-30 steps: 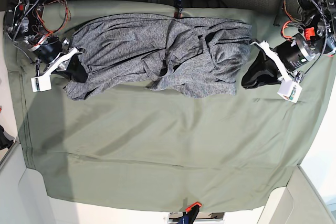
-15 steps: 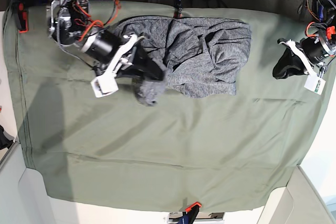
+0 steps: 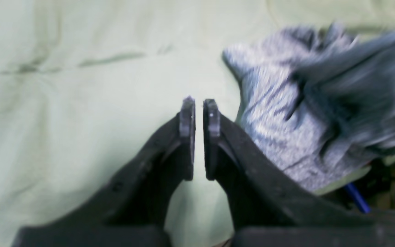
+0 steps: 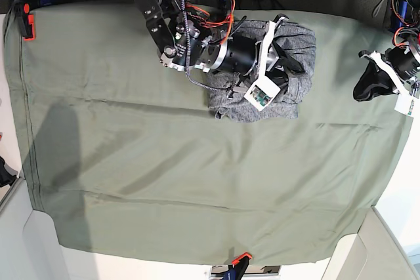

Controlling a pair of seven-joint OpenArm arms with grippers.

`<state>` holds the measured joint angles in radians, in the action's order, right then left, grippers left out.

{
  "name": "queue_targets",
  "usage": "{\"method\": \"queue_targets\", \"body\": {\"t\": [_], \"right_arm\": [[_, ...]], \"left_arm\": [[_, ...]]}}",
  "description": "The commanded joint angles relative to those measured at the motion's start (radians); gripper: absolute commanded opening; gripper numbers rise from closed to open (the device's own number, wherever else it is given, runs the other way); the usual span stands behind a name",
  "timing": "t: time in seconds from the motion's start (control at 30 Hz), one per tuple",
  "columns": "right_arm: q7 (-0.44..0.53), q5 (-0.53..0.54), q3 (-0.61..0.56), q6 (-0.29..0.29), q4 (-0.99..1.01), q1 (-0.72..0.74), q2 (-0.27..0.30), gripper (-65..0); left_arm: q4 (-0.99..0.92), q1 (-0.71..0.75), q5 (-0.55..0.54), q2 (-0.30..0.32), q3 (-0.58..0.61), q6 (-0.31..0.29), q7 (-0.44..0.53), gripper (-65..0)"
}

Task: Fold the T-shirt properly
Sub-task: 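Grasp the other shirt end with the right gripper and fold it over, then release the fabric and withdraw the right gripper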

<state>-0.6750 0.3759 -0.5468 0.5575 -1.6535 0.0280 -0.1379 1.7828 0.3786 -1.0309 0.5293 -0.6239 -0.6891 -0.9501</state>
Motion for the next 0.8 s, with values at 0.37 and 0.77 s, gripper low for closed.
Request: {"method": "queue_targets", "body": {"t": [0.37, 0.77], "right_arm": [[0.09, 0.059, -0.092, 0.008, 0.033, 0.032, -0.014, -28.3], [-0.02, 0.004, -0.086, 0.005, -0.167, 0.071, -0.013, -28.4]], "left_arm": [[0.014, -0.006, -0.153, 0.02, -0.042, -0.009, -0.042, -60.5], [0.014, -0.006, -0.163, 0.02, -0.043, -0.009, -0.047, -60.5]]}}
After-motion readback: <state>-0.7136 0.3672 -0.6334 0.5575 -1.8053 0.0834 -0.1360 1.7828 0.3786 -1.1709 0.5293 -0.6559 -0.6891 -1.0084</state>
